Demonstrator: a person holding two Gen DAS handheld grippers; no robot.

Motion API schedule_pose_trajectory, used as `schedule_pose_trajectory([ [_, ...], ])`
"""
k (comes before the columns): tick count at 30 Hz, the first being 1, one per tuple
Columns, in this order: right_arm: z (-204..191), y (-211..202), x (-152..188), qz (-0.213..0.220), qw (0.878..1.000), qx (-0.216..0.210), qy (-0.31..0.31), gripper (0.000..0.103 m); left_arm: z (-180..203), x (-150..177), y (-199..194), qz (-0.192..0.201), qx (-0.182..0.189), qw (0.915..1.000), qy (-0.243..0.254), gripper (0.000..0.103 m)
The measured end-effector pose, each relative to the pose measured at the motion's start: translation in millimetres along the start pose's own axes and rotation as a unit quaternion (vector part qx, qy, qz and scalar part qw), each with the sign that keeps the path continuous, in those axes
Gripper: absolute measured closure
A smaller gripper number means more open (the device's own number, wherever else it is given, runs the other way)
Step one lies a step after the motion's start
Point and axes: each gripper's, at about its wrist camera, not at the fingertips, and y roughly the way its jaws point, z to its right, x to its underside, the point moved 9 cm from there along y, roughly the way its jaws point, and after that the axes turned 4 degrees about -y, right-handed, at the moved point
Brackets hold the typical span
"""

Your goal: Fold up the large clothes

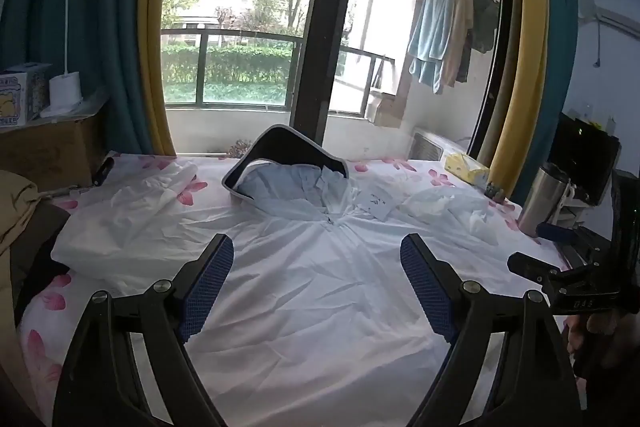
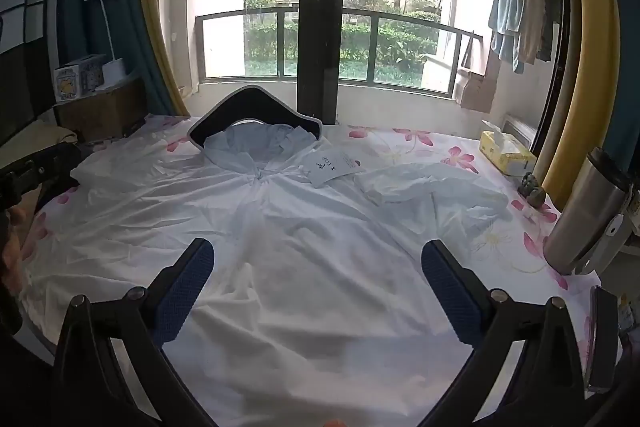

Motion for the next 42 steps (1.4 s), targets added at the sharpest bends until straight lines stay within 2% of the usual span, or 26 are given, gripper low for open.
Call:
schedule_pose_trajectory([
  [10, 0.6, 3.0, 2.8, -0.004, 1.0, 0.0, -0.002, 0.001, -3.9, 2.5, 2.3, -0.006, 0.004, 0.9999, -0.013, 0.015],
  [33, 3.2, 4.8, 3.7, -0.006, 1.0, 0.0, 0.0, 0.001, -3.3, 2.8, 4.3, -0.003, -0.001, 0.9999, -0.01, 0.015],
  [42, 4.4, 6.1, 3.4, -0.007, 1.0, 0.0, 0.0, 0.001, -3.4, 2.5, 5.9, -0.008, 0.009, 0.9999, -0.011, 0.015],
])
